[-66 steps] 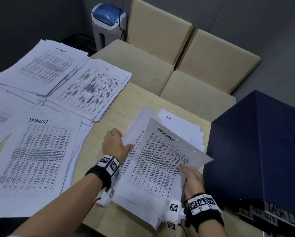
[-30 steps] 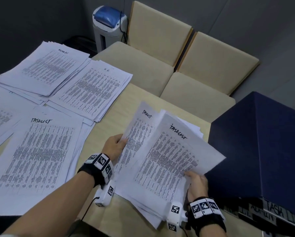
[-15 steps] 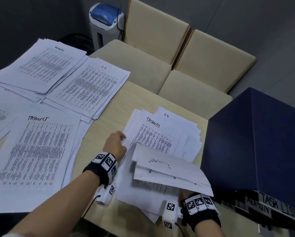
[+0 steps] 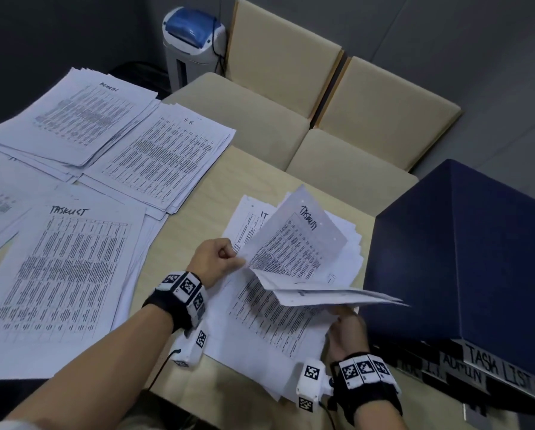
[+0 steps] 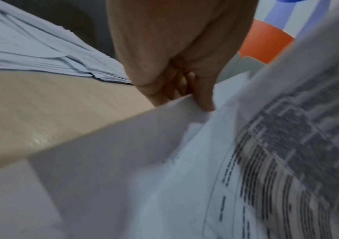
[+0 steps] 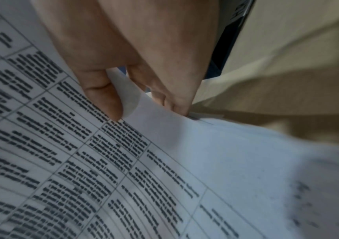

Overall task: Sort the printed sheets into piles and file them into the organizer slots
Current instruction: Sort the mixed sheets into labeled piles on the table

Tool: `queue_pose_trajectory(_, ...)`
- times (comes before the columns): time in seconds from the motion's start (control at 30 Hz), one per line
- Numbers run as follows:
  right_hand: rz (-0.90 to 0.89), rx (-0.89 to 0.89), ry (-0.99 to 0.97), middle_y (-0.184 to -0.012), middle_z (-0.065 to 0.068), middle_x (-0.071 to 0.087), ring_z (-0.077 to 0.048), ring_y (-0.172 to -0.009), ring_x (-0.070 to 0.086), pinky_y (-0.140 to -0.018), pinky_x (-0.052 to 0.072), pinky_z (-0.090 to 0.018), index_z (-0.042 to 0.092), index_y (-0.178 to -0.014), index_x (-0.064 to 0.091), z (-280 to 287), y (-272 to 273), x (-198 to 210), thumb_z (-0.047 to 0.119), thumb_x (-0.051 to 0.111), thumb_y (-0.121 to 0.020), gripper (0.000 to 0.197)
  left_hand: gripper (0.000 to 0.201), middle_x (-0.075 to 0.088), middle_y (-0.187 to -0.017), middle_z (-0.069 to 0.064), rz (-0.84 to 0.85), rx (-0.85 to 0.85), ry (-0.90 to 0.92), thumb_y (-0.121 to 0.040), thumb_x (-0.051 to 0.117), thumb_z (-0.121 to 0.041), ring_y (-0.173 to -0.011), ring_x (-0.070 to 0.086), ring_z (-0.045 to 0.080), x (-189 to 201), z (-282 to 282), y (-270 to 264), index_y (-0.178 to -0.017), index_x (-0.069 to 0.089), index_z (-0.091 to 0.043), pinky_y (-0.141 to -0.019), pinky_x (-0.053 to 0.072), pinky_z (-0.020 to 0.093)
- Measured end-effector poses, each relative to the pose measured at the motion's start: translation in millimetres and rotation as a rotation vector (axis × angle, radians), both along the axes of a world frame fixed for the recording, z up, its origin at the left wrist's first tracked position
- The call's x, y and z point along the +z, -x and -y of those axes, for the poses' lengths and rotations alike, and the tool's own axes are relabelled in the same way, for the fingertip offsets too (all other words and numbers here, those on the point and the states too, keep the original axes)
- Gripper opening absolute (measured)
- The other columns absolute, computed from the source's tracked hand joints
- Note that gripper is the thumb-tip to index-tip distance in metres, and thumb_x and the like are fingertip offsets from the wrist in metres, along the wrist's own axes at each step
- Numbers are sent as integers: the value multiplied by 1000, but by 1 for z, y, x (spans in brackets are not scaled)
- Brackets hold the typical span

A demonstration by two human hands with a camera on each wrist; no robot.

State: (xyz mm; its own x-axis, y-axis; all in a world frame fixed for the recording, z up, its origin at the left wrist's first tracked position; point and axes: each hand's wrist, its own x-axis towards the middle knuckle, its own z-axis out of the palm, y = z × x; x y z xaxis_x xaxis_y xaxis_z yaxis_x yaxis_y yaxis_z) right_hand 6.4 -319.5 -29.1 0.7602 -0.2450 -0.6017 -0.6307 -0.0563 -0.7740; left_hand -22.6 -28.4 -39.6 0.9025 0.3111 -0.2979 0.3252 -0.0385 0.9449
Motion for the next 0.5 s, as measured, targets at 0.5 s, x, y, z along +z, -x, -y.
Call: queue_pose_trajectory(0.5,138,-105,-269,-82,-10,65,-24,-78,62,-68,51,-34,15,-81,54,-6,-1,16,-13,50,-89,29,39,68,-81,7,-39,-252,37,-64,50,22,-76,65,18,21,4,4,-85,61,-8,-63,53,24)
